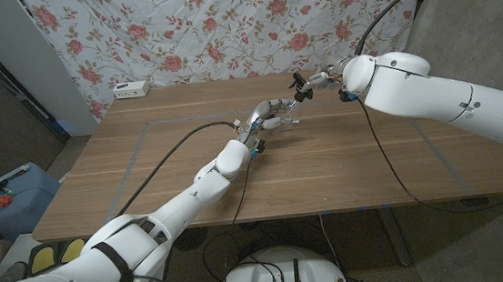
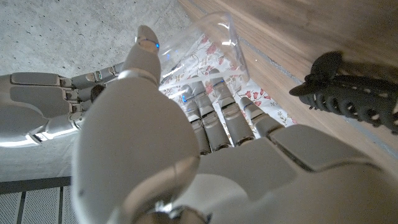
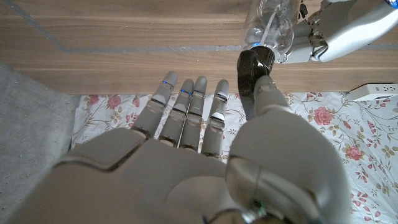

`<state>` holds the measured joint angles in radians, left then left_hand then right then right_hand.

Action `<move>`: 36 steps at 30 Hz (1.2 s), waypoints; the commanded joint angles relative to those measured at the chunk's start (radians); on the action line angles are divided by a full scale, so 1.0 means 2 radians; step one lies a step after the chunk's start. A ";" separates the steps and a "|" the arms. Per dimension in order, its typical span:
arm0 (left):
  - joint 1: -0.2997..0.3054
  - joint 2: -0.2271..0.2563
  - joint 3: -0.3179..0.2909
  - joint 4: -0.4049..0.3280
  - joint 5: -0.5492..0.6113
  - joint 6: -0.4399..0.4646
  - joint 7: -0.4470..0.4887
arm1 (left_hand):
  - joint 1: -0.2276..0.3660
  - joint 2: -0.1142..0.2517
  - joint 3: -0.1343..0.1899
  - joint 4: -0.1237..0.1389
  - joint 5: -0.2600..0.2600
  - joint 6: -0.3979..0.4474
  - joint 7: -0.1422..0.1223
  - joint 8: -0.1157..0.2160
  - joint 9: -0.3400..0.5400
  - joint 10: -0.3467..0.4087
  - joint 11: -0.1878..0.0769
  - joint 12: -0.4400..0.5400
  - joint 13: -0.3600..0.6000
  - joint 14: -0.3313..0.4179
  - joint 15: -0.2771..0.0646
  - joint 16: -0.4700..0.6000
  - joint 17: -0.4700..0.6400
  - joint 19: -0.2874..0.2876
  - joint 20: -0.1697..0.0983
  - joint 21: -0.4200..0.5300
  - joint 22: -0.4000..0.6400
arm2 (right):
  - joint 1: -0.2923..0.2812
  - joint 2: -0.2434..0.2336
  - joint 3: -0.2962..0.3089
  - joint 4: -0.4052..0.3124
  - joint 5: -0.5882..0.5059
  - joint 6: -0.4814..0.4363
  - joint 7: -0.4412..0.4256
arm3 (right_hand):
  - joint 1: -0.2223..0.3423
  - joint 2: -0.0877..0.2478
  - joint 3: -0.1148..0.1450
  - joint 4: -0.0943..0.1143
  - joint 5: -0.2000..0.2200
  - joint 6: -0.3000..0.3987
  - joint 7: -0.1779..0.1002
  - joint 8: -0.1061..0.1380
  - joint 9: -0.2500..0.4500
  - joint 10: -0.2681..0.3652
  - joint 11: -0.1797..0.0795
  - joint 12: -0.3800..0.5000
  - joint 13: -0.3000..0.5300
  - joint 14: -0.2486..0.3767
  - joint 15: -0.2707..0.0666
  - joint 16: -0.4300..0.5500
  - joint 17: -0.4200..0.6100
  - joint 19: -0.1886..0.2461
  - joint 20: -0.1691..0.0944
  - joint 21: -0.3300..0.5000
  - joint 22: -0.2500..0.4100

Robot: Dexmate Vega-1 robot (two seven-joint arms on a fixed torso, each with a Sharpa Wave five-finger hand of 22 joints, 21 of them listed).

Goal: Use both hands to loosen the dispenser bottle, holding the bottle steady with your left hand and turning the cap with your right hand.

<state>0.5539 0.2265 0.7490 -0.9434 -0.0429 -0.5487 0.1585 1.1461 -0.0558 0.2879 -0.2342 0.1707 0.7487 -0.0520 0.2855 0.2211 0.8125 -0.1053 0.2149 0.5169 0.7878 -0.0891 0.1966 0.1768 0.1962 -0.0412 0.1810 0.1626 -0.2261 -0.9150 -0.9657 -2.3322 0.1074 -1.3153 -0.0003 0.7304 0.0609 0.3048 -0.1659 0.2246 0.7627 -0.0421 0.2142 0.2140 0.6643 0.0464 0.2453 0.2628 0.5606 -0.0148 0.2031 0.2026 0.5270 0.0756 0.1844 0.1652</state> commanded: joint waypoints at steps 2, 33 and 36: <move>-0.008 -0.007 0.002 0.018 -0.003 -0.010 -0.004 | -0.061 0.069 0.042 0.040 0.005 0.061 -0.010 0.004 0.002 0.028 -0.020 0.004 0.003 0.006 -0.031 0.000 0.001 0.004 -0.030 0.001 0.001 | -0.006 -0.007 0.008 0.005 0.010 0.029 -0.010 | 0.019 0.003 0.006 -0.005 -0.001 0.005 -0.019 0.004 0.001 -0.002 -0.005 -0.001 0.004 0.001 -0.008 0.004 0.003 0.002 -0.005 0.001 0.001; -0.011 -0.010 0.005 0.022 -0.007 -0.004 -0.010 | -0.061 0.069 0.042 0.041 0.005 0.060 -0.011 0.003 0.002 0.028 -0.021 0.004 0.004 0.007 -0.031 0.000 0.002 0.004 -0.030 0.001 0.001 | -0.092 -0.019 0.111 0.031 0.043 0.138 0.004 | 0.125 0.034 0.028 -0.004 -0.011 0.009 -0.091 0.007 0.002 -0.104 -0.013 -0.026 0.015 -0.080 0.018 -0.001 0.018 -0.049 0.027 -0.003 0.002; -0.010 -0.010 0.005 0.020 -0.007 -0.003 -0.010 | -0.061 0.069 0.043 0.041 0.005 0.061 -0.010 0.004 0.002 0.028 -0.020 0.004 0.004 0.006 -0.031 0.000 0.001 0.004 -0.030 0.001 0.001 | -0.102 -0.020 0.122 0.032 0.048 0.149 0.004 | 0.136 0.037 0.030 -0.005 -0.013 0.013 -0.091 0.008 0.002 -0.115 -0.013 -0.027 0.015 -0.093 0.021 -0.002 0.018 -0.057 0.029 -0.003 0.002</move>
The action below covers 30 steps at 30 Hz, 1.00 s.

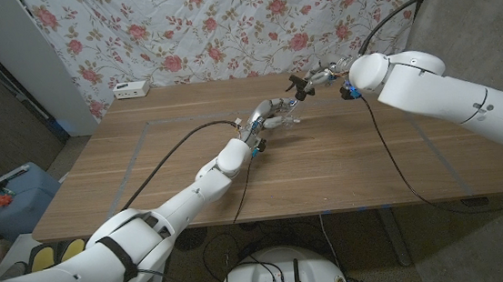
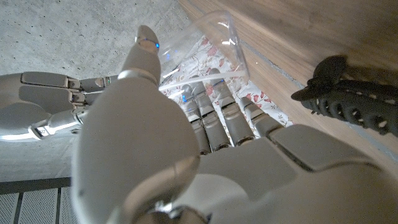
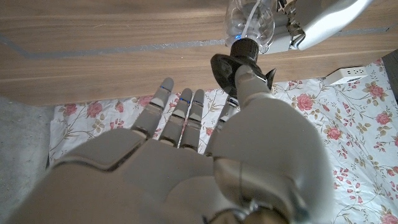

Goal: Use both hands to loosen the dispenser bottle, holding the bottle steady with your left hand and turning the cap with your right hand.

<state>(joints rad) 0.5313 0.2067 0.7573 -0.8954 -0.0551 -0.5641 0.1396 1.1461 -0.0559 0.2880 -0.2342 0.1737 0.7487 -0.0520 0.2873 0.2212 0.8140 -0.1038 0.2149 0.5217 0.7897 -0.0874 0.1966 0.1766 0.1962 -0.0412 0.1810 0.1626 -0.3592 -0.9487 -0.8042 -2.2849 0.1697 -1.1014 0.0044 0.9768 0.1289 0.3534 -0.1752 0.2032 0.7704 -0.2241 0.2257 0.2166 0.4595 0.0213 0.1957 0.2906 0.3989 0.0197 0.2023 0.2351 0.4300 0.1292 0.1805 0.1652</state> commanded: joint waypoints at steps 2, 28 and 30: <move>0.001 0.000 0.001 -0.005 -0.001 0.005 -0.001 | -0.062 0.070 0.043 0.041 0.003 0.061 -0.011 0.003 0.002 0.026 -0.021 0.003 0.002 0.005 -0.032 0.000 0.002 0.004 -0.029 0.001 0.001 | -0.041 -0.004 0.046 0.008 0.018 0.046 0.001 | 0.017 0.004 0.006 0.000 -0.004 0.013 0.000 0.003 0.001 -0.019 0.000 -0.004 0.001 -0.018 0.007 -0.002 0.002 -0.010 0.003 0.000 0.002; 0.010 0.007 0.000 -0.023 0.000 0.011 -0.001 | -0.062 0.070 0.043 0.041 0.003 0.061 -0.010 0.002 0.002 0.028 -0.020 0.004 0.001 0.005 -0.031 0.000 0.002 0.005 -0.029 0.001 0.001 | -0.074 -0.005 0.082 0.003 0.031 0.070 -0.007 | 0.058 0.008 0.012 0.000 -0.010 0.090 0.001 0.031 0.002 -0.026 -0.004 0.002 -0.003 -0.031 0.009 0.006 0.001 -0.021 -0.003 0.003 0.002; 0.011 0.008 -0.001 -0.024 0.000 0.011 -0.001 | -0.062 0.070 0.043 0.041 0.003 0.061 -0.010 0.002 0.002 0.028 -0.020 0.004 0.001 0.006 -0.031 0.001 0.002 0.005 -0.028 0.001 0.001 | -0.073 -0.006 0.081 0.002 0.030 0.069 -0.006 | 0.060 0.008 0.012 0.000 -0.010 0.095 0.001 0.033 0.002 -0.026 -0.005 0.003 -0.003 -0.032 0.009 0.007 0.002 -0.022 -0.004 0.003 0.002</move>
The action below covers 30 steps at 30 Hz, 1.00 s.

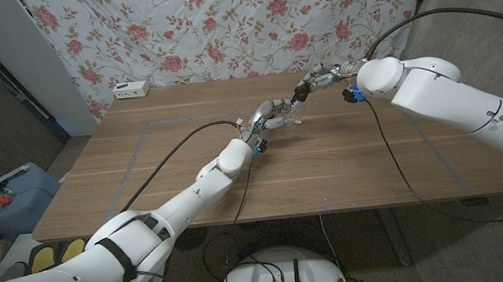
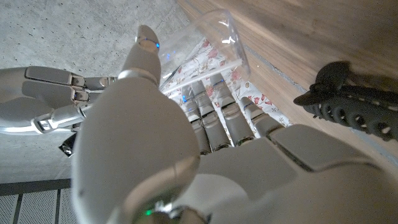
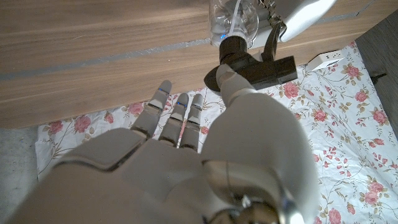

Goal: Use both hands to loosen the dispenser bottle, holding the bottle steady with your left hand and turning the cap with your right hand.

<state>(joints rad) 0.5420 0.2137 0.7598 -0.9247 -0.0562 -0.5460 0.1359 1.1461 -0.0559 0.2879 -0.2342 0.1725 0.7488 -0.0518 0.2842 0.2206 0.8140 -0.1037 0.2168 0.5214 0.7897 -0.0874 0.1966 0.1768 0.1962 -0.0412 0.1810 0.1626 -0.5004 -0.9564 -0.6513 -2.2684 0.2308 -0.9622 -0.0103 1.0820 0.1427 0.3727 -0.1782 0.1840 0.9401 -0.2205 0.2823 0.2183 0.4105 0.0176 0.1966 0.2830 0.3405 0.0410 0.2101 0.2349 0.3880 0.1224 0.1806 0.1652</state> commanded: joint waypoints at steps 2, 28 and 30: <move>0.006 0.005 -0.002 -0.010 0.000 0.002 0.001 | -0.062 0.070 0.043 0.041 0.004 0.061 -0.010 0.004 0.002 0.027 -0.020 0.002 0.002 0.005 -0.031 0.000 0.002 0.005 -0.028 0.001 0.001 | 0.000 -0.003 0.003 -0.008 -0.001 -0.001 0.004 | 0.010 0.002 0.003 0.002 0.000 0.015 -0.001 0.006 0.002 -0.003 -0.003 0.002 0.001 -0.004 -0.002 0.003 0.002 -0.001 -0.001 0.003 0.002; 0.003 0.001 -0.002 -0.001 -0.001 -0.006 -0.005 | -0.062 0.070 0.043 0.040 0.004 0.063 -0.009 0.004 0.002 0.028 -0.021 0.003 0.002 0.006 -0.031 0.000 0.001 0.005 -0.028 0.001 0.001 | 0.025 -0.017 -0.010 -0.018 -0.005 -0.025 0.033 | 0.048 -0.004 0.002 0.003 -0.001 -0.074 -0.001 -0.043 -0.009 -0.042 -0.002 -0.001 -0.002 -0.037 -0.001 0.005 0.005 -0.020 -0.004 0.003 0.002; 0.003 0.001 -0.002 -0.002 -0.001 -0.005 -0.004 | -0.063 0.070 0.043 0.041 0.004 0.062 -0.010 0.004 0.002 0.029 -0.020 0.003 0.002 0.005 -0.032 0.000 0.002 0.005 -0.027 0.001 0.001 | 0.030 -0.018 -0.015 -0.019 -0.009 -0.032 0.035 | 0.049 -0.005 0.001 0.003 -0.001 -0.081 -0.001 -0.045 -0.010 -0.045 -0.001 -0.001 -0.003 -0.040 0.000 0.004 0.006 -0.020 -0.004 0.003 0.002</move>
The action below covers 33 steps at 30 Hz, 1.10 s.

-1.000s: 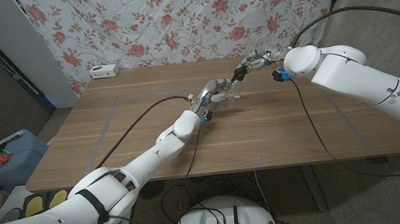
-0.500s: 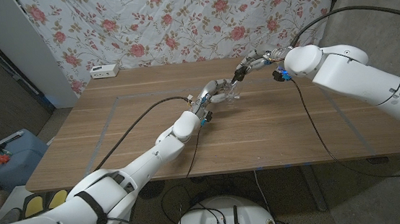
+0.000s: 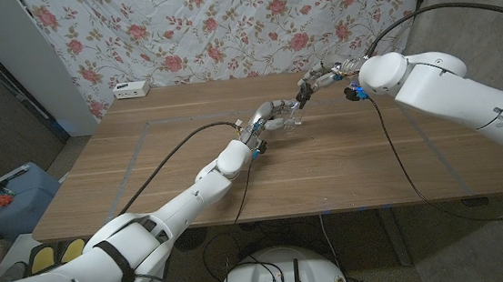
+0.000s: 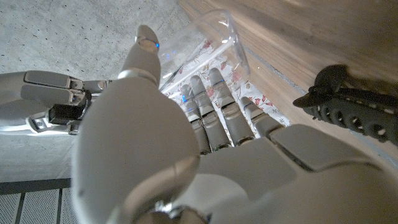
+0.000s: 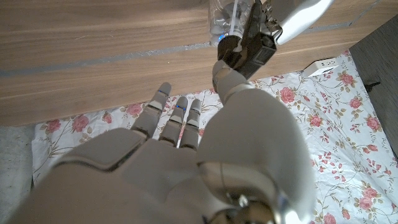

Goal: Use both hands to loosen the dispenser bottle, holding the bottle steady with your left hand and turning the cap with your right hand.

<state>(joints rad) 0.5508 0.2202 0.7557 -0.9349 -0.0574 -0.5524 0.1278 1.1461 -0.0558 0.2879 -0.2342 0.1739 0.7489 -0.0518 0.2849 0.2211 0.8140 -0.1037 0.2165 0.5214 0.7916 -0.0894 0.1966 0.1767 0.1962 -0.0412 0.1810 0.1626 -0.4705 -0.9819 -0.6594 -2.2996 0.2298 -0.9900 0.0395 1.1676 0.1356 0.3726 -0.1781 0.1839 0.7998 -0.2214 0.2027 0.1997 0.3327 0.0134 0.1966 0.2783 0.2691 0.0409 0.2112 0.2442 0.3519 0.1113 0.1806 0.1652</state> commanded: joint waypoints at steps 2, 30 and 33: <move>0.000 -0.002 0.000 0.002 0.000 -0.001 0.001 | -0.062 0.070 0.043 0.041 0.003 0.062 -0.010 0.003 0.002 0.028 -0.021 0.003 0.002 0.004 -0.030 0.000 0.002 0.005 -0.027 0.001 0.001 | 0.019 -0.007 -0.015 -0.006 -0.012 -0.025 0.012 | 0.007 -0.001 0.001 0.004 -0.001 -0.016 0.000 -0.007 -0.001 -0.008 0.002 -0.001 0.000 -0.005 0.000 0.004 0.001 -0.003 0.001 0.003 0.002; 0.003 0.003 -0.001 -0.008 0.001 0.003 0.002 | -0.062 0.070 0.043 0.040 0.003 0.062 -0.009 0.003 0.002 0.030 -0.021 0.003 0.002 0.005 -0.031 0.000 0.002 0.005 -0.027 0.001 0.001 | 0.020 -0.017 0.007 -0.058 0.007 -0.120 -0.039 | -0.045 -0.006 -0.034 0.034 -0.005 -0.092 0.001 -0.012 -0.001 -0.013 0.022 0.006 -0.003 -0.008 0.014 0.010 0.002 0.001 0.007 0.007 0.003; 0.004 0.004 -0.001 -0.009 0.001 0.004 0.001 | -0.063 0.070 0.043 0.041 0.003 0.062 -0.010 0.003 0.002 0.029 -0.021 0.003 0.002 0.005 -0.031 0.000 0.002 0.005 -0.027 0.001 0.001 | 0.016 -0.019 0.013 -0.061 0.013 -0.118 -0.045 | -0.080 -0.013 -0.053 0.046 -0.005 -0.099 0.015 -0.008 0.001 -0.012 0.029 0.008 -0.004 -0.005 0.021 0.012 0.001 0.005 0.012 0.008 0.003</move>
<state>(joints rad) 0.5539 0.2223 0.7553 -0.9426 -0.0559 -0.5517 0.1305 1.1461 -0.0558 0.2880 -0.2342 0.1726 0.7489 -0.0518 0.2851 0.2212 0.8140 -0.1037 0.2190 0.5215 0.7915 -0.0893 0.1966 0.1774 0.1962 -0.0412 0.1810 0.1626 -0.4267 -1.0157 -0.6646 -2.3916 0.2208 -1.1909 -0.0073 1.0605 0.1216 0.2952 -0.1038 0.1731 0.6079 -0.2121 0.1754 0.1969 0.3036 0.0547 0.2043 0.2690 0.2515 0.0673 0.2267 0.2440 0.3498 0.1258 0.1857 0.1652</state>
